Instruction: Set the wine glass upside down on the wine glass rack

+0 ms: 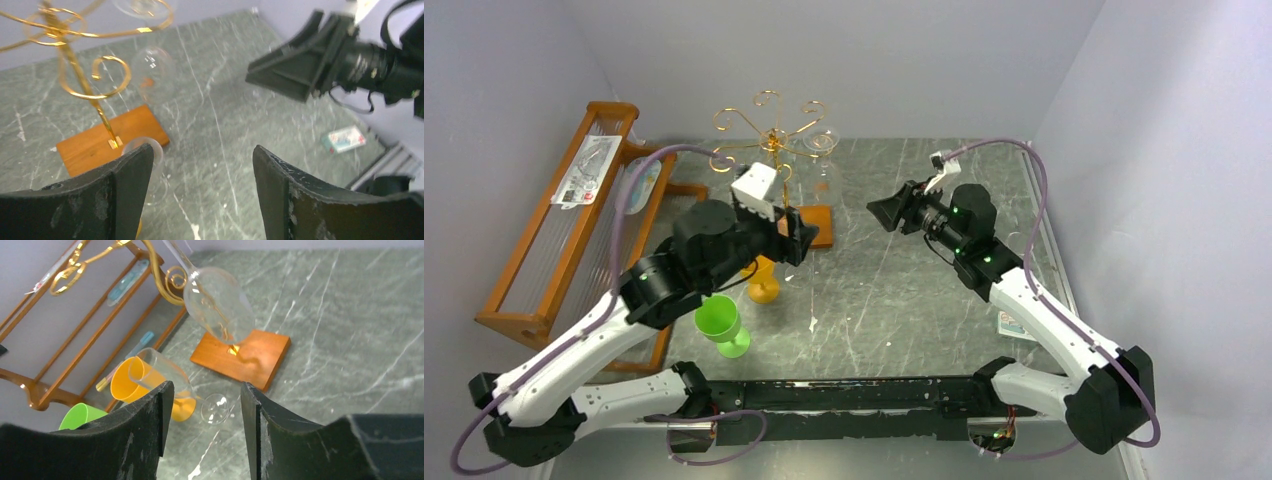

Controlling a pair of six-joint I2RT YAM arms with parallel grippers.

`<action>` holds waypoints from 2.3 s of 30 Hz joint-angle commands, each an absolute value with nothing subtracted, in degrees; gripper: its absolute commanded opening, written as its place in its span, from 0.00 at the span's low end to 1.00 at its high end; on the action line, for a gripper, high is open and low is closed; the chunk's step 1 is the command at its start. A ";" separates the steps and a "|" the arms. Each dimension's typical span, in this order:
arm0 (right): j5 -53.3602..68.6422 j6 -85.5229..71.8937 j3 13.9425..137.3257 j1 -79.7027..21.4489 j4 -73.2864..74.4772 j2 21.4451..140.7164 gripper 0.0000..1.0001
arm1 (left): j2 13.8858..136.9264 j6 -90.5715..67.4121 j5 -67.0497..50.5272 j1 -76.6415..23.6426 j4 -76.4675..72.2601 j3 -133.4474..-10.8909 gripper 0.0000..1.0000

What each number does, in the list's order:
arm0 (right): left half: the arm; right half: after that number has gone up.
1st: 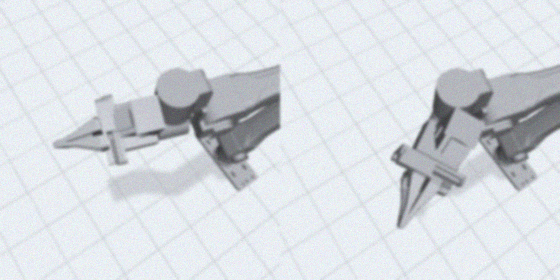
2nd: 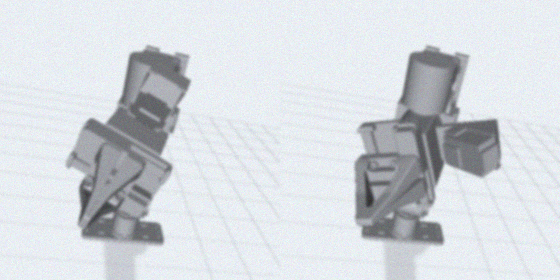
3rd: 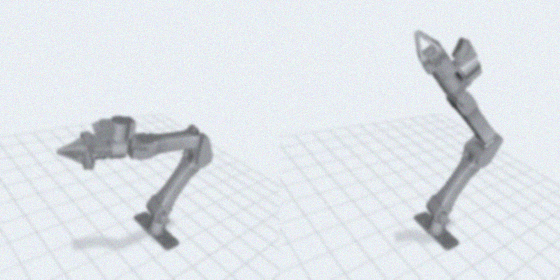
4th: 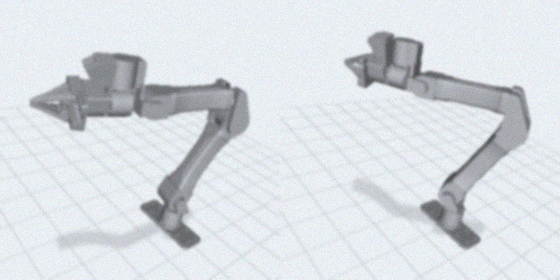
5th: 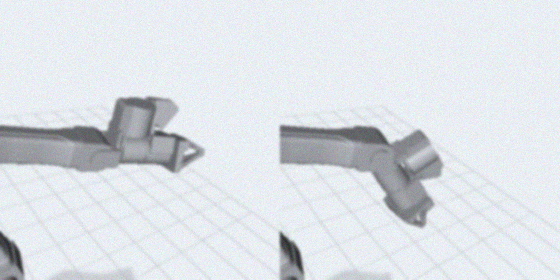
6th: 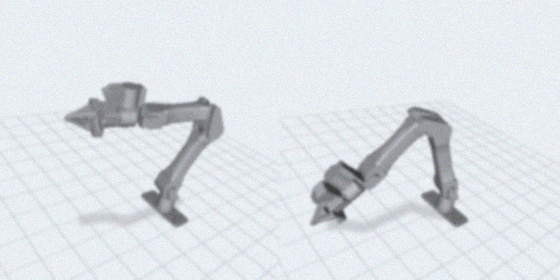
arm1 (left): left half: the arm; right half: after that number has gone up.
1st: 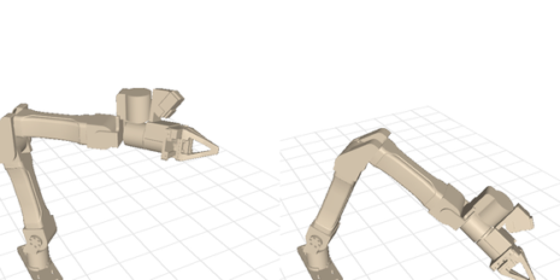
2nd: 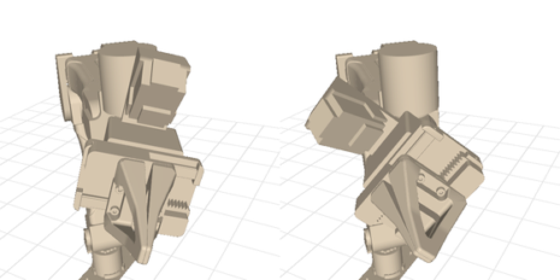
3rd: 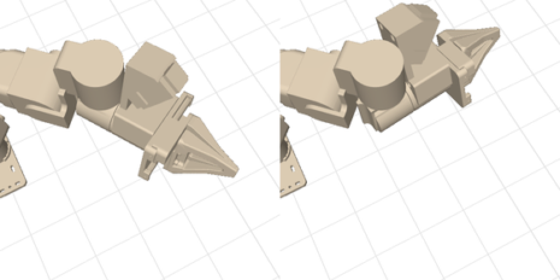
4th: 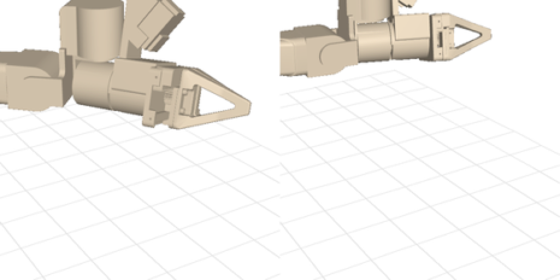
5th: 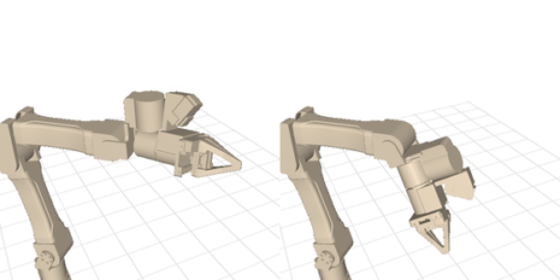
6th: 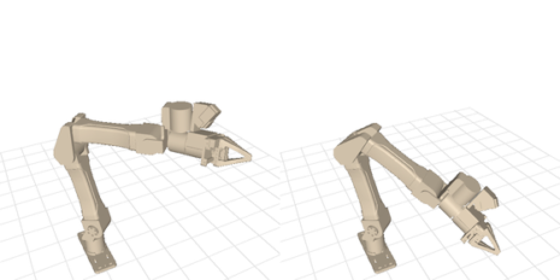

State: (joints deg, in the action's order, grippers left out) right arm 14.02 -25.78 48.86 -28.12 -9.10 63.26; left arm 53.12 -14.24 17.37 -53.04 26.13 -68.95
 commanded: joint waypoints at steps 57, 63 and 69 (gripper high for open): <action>1.90 -48.79 47.71 -39.86 5.19 69.06 0.43 | 77.75 -10.52 24.34 -53.66 39.57 -65.60 0.47; 1.50 -49.49 48.27 -40.71 5.64 69.17 0.43 | 78.04 -10.07 23.37 -53.68 40.04 -65.83 0.43; 1.25 -49.89 48.43 -41.35 5.39 69.30 0.43 | 79.38 -9.61 24.87 -53.66 41.27 -65.56 0.48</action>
